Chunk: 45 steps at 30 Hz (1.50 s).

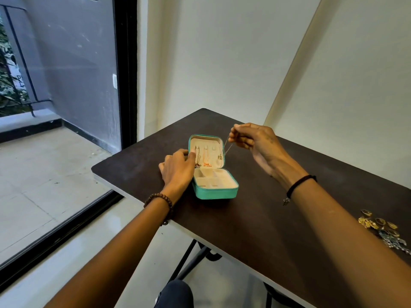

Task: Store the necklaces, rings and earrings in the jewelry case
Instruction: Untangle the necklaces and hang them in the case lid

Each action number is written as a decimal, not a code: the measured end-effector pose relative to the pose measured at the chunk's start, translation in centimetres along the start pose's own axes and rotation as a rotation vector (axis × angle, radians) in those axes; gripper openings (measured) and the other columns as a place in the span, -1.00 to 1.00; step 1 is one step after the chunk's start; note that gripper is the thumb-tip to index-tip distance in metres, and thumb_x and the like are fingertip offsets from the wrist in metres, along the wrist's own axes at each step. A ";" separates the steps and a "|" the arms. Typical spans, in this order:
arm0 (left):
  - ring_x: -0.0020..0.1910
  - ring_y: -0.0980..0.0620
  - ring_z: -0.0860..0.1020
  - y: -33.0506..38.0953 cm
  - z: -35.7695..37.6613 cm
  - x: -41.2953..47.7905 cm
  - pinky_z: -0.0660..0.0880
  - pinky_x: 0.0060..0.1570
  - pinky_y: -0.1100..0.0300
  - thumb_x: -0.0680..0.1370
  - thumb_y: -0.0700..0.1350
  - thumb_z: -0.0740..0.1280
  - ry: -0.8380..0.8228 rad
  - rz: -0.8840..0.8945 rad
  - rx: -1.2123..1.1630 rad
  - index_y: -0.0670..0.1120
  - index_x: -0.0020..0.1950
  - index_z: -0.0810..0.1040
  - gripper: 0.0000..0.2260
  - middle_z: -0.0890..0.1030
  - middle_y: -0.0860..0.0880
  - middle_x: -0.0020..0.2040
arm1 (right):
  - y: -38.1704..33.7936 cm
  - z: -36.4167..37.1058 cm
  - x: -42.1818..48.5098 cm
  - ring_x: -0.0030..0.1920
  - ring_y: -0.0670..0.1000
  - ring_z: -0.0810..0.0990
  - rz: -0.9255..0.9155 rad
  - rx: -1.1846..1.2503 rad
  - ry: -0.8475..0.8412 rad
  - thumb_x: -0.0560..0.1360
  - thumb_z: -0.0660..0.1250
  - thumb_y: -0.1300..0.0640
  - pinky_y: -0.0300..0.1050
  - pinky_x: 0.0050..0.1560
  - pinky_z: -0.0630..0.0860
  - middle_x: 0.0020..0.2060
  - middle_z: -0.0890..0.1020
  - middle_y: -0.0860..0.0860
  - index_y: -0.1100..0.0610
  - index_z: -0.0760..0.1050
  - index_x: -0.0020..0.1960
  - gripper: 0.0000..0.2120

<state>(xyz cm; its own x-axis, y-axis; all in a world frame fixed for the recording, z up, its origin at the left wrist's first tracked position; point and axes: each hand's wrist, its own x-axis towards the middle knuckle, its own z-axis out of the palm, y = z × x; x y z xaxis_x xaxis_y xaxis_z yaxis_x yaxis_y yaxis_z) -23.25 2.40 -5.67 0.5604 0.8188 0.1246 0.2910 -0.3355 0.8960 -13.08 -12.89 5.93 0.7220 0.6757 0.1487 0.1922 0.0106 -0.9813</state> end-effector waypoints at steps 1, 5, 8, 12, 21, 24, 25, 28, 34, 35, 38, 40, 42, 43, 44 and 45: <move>0.07 0.05 0.59 0.2 0.1 -0.3 0.32 0.32 -0.01 0.63 0.20 0.13 -0.009 0.006 -0.019 0.04 0.18 0.58 -0.65 0.67 0.08 -0.02 | 0.0 -0.1 -0.2 -0.04 0.06 0.66 -0.001 0.002 0.003 0.59 0.35 0.20 -0.03 0.20 0.54 -0.17 0.71 0.05 0.19 0.63 -0.05 -0.89; -0.06 0.09 0.67 1.4 0.2 -2.0 0.60 0.07 -0.03 0.64 0.12 0.19 -0.079 0.043 -0.159 0.04 0.21 0.54 -0.74 0.67 0.08 0.00 | -0.2 -0.8 -1.2 -0.04 0.04 0.67 -0.003 -0.002 0.007 0.59 0.34 0.20 -0.09 0.12 0.57 -0.15 0.71 0.07 0.22 0.63 -0.02 -0.88; -0.09 0.13 0.67 2.3 0.5 -3.5 0.65 -0.08 0.11 0.64 0.10 0.20 -0.107 0.066 -0.203 0.02 0.23 0.52 -0.74 0.66 0.06 0.02 | -0.5 -1.6 -2.1 -0.05 0.03 0.68 -0.007 0.000 0.016 0.59 0.35 0.20 -0.10 0.12 0.57 -0.15 0.71 0.07 0.22 0.64 -0.01 -0.88; -0.12 0.16 0.66 2.8 1.7 -5.0 0.65 -0.09 0.13 0.63 0.13 0.21 -0.121 0.096 -0.232 0.02 0.22 0.52 -0.72 0.66 0.07 0.00 | -0.8 -2.7 -3.5 -0.06 0.01 0.68 -0.020 -0.008 0.024 0.60 0.34 0.20 -0.14 0.10 0.57 -0.14 0.71 0.07 0.21 0.64 -0.01 -0.88; -0.13 0.23 0.66 3.8 4.0 -7.5 0.65 -0.14 0.20 0.62 0.12 0.23 -0.174 0.141 -0.312 0.04 0.23 0.52 -0.73 0.66 0.12 -0.04 | -0.4 -5.3 -5.5 -0.03 0.01 0.67 -0.018 -0.003 0.065 0.60 0.34 0.19 -0.13 0.13 0.55 -0.12 0.71 0.07 0.20 0.64 0.00 -0.88; -0.15 0.27 0.66 3.7 3.9 -7.6 0.64 -0.17 0.25 0.62 0.12 0.24 -0.180 0.160 -0.311 0.04 0.23 0.53 -0.74 0.66 0.12 -0.06 | -0.1 -5.8 -5.9 -0.03 0.02 0.67 -0.012 -0.014 0.076 0.60 0.34 0.19 -0.12 0.13 0.56 -0.13 0.71 0.06 0.20 0.64 0.00 -0.88; -0.15 0.27 0.65 3.7 3.9 -7.6 0.64 -0.17 0.26 0.62 0.12 0.24 -0.181 0.164 -0.313 0.04 0.23 0.53 -0.74 0.66 0.12 -0.06 | 0.1 -5.9 -6.1 -0.02 0.02 0.67 -0.009 -0.024 0.077 0.60 0.34 0.19 -0.09 0.15 0.57 -0.13 0.71 0.06 0.20 0.64 0.00 -0.88; -0.13 0.25 0.66 3.7 3.8 -7.7 0.64 -0.16 0.24 0.61 0.12 0.25 -0.192 0.173 -0.319 0.02 0.23 0.54 -0.72 0.67 0.10 -0.03 | 0.4 -6.1 -6.4 -0.01 0.04 0.67 -0.004 -0.067 0.073 0.60 0.34 0.16 -0.01 0.23 0.54 -0.12 0.71 0.07 0.18 0.65 -0.02 -0.87; -0.11 0.22 0.67 3.7 3.7 -7.6 0.66 -0.12 0.17 0.60 0.11 0.27 -0.215 0.171 -0.343 -0.04 0.25 0.55 -0.68 0.68 0.08 0.00 | 0.7 -6.3 -6.7 0.06 0.03 0.69 -0.022 -0.220 0.054 0.61 0.35 0.08 -0.03 0.22 0.57 -0.09 0.73 0.08 0.22 0.65 0.00 -0.79; -0.11 0.21 0.67 3.7 3.7 -7.7 0.66 -0.12 0.17 0.60 0.11 0.27 -0.217 0.171 -0.349 -0.05 0.25 0.55 -0.68 0.68 0.07 0.00 | 0.7 -6.4 -6.8 0.06 0.02 0.69 -0.023 -0.233 0.050 0.61 0.34 0.08 -0.06 0.20 0.57 -0.09 0.73 0.07 0.23 0.64 0.01 -0.78; -0.10 0.20 0.68 3.8 3.5 -7.8 0.65 -0.12 0.18 0.61 0.09 0.27 -0.222 0.173 -0.367 -0.07 0.24 0.55 -0.68 0.68 0.06 0.00 | 0.7 -6.6 -7.0 0.03 -0.03 0.70 -0.030 -0.255 0.038 0.61 0.34 0.10 -0.16 0.10 0.58 -0.09 0.73 0.07 0.25 0.63 0.03 -0.78; -0.10 0.19 0.68 3.9 3.4 -7.8 0.65 -0.13 0.20 0.61 0.08 0.27 -0.226 0.176 -0.374 -0.08 0.24 0.55 -0.69 0.68 0.05 0.00 | 0.8 -6.8 -7.0 0.00 -0.07 0.70 -0.037 -0.281 0.028 0.61 0.33 0.10 -0.24 0.01 0.57 -0.10 0.73 0.06 0.25 0.63 0.04 -0.79; -0.10 0.19 0.68 4.0 3.3 -7.9 0.64 -0.15 0.23 0.61 0.07 0.27 -0.231 0.173 -0.388 -0.08 0.23 0.56 -0.70 0.68 0.05 0.00 | 0.9 -6.9 -7.1 -0.01 -0.10 0.69 -0.040 -0.307 0.020 0.62 0.33 0.11 -0.30 -0.04 0.55 -0.10 0.73 0.05 0.26 0.63 0.04 -0.78; -0.10 0.19 0.68 4.1 3.2 -8.0 0.64 -0.15 0.24 0.61 0.07 0.28 -0.232 0.174 -0.394 -0.08 0.22 0.56 -0.71 0.68 0.05 0.00 | 1.0 -7.0 -7.1 -0.02 -0.10 0.69 -0.041 -0.317 0.017 0.62 0.33 0.11 -0.32 -0.06 0.55 -0.10 0.73 0.05 0.26 0.62 0.05 -0.79; -0.10 0.19 0.68 4.1 3.2 -8.0 0.64 -0.15 0.24 0.61 0.06 0.28 -0.232 0.175 -0.396 -0.08 0.22 0.56 -0.71 0.68 0.04 0.00 | 1.0 -7.1 -7.1 -0.02 -0.11 0.69 -0.043 -0.326 0.016 0.62 0.33 0.11 -0.34 -0.08 0.54 -0.10 0.73 0.05 0.25 0.62 0.05 -0.79; -0.10 0.18 0.68 4.1 3.2 -8.0 0.64 -0.15 0.23 0.61 0.06 0.28 -0.231 0.175 -0.397 -0.08 0.22 0.56 -0.71 0.68 0.04 0.00 | 1.0 -7.1 -7.1 -0.03 -0.12 0.69 -0.043 -0.337 0.016 0.62 0.33 0.11 -0.36 -0.09 0.54 -0.10 0.73 0.04 0.24 0.63 0.05 -0.80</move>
<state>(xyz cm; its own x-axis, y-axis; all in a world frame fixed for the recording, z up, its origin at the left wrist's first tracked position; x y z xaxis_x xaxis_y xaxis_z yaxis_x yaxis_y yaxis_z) -24.05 -7.04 -4.32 0.7450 0.6261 0.2300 -0.1159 -0.2180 0.9690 -13.29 -22.92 4.73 0.7183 0.6684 0.1933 0.4293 -0.2071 -0.8791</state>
